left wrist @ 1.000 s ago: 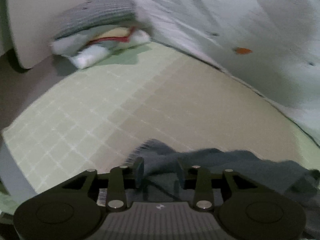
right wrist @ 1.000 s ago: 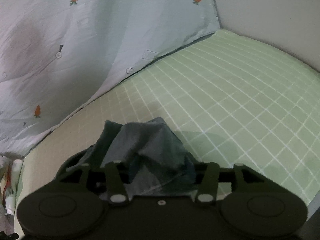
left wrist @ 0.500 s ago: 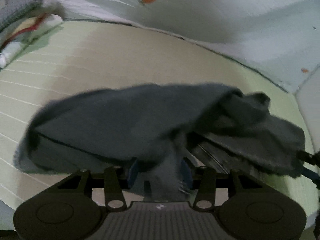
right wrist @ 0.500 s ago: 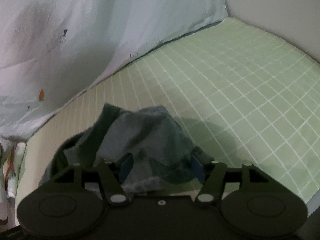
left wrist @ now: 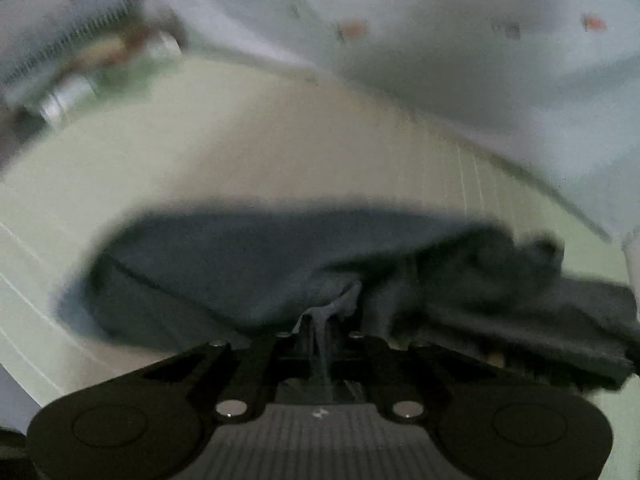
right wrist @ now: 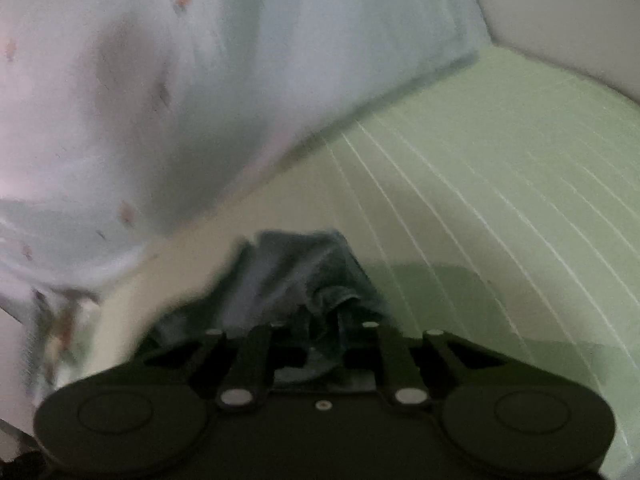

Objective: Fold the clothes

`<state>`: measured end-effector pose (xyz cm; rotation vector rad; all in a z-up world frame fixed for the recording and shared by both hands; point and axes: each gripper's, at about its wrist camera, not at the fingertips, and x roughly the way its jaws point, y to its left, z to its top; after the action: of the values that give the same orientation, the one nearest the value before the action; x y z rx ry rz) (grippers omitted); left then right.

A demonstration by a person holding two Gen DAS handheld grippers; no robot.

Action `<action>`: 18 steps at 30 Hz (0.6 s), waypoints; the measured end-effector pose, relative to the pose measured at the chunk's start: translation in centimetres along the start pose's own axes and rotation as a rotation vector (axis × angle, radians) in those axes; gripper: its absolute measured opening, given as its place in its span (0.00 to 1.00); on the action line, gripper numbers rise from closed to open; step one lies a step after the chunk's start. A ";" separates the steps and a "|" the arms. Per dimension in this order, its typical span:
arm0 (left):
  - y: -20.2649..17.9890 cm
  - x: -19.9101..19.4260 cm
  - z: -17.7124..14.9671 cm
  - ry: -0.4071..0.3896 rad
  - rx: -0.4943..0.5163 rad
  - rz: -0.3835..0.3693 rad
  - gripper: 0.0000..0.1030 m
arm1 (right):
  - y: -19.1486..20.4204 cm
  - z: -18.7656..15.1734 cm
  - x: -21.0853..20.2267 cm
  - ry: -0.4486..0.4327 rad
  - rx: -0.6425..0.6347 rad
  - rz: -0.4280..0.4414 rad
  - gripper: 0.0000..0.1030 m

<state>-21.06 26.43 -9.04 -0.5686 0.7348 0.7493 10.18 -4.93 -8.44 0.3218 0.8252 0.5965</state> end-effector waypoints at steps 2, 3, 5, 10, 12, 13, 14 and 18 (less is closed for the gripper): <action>0.7 -2.4 2.5 -0.108 -0.014 0.010 0.05 | 1.7 2.0 -0.6 -0.064 -0.062 0.028 0.11; 1.0 -3.6 3.9 -0.167 -0.019 0.018 0.05 | 2.4 3.0 -1.0 -0.095 -0.080 0.050 0.11; 1.6 -5.5 6.5 -0.267 -0.015 0.043 0.05 | 4.1 5.4 -1.5 -0.165 -0.112 0.096 0.11; 1.9 -8.0 11.6 -0.448 -0.006 0.129 0.05 | 8.2 11.5 -3.0 -0.372 -0.204 0.152 0.10; 2.5 -8.3 13.2 -0.482 -0.040 0.119 0.05 | 9.2 13.4 -3.3 -0.423 -0.213 0.163 0.10; 2.9 -8.6 14.1 -0.500 -0.049 0.118 0.05 | 9.7 14.3 -3.6 -0.451 -0.218 0.163 0.10; 3.1 -8.8 14.8 -0.518 -0.054 0.118 0.05 | 10.1 15.2 -4.1 -0.481 -0.221 0.159 0.10; 3.7 -10.4 17.3 -0.603 -0.073 0.104 0.05 | 10.9 18.2 -6.8 -0.601 -0.232 0.144 0.10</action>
<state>-22.57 36.44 8.80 -0.3404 0.1787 0.9866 16.47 -1.22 12.57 0.3250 0.1535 0.6752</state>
